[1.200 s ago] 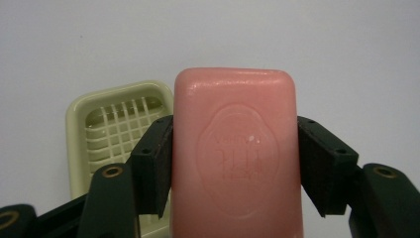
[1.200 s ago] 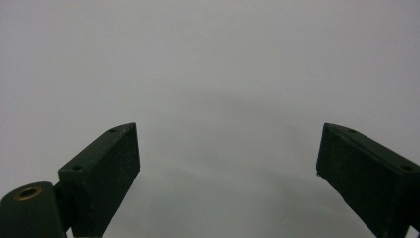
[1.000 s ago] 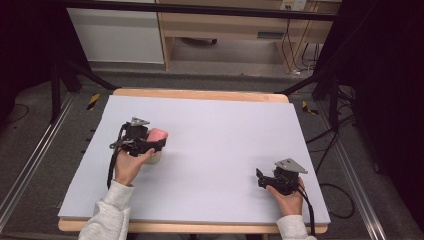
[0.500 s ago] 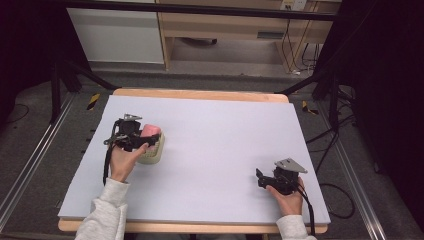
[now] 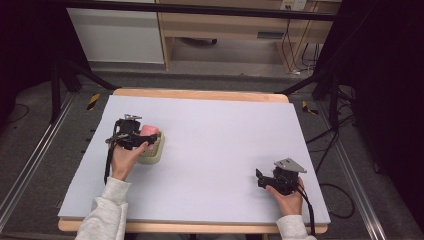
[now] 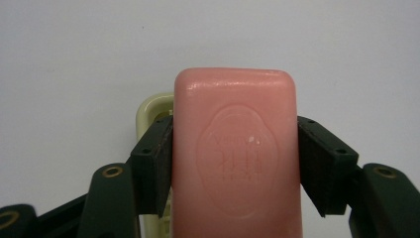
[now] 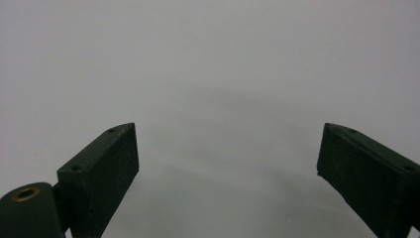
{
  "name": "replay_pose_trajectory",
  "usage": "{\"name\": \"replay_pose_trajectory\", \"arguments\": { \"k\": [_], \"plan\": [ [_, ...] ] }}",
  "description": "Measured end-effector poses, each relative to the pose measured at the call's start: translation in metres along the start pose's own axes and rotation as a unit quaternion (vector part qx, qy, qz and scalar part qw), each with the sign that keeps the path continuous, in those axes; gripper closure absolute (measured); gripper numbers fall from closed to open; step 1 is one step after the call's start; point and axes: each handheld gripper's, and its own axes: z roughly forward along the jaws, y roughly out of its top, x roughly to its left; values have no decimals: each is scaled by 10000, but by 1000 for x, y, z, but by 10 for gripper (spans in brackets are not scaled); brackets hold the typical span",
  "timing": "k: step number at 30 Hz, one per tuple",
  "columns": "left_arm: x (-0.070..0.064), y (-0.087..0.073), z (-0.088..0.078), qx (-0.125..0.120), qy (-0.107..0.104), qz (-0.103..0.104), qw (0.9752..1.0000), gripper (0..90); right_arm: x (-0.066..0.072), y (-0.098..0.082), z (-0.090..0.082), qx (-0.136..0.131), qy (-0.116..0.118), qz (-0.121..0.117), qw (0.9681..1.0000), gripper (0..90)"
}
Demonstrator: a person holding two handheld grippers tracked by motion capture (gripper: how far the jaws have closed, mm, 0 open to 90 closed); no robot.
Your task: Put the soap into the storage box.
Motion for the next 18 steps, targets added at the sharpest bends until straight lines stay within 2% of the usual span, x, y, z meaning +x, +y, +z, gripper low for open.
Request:
{"name": "replay_pose_trajectory", "arguments": {
  "k": [10, 18],
  "plan": [
    [-1, -4, 10, 145, 73, 49, 9999, 372, 0, 0, 0, -5, -1, -2, 10000, 94],
    [2, -6, 13, 193, 139, 2, 9997, 372, 0, 0, 0, -19, -11, -23, 10000, 94]
  ]
}}
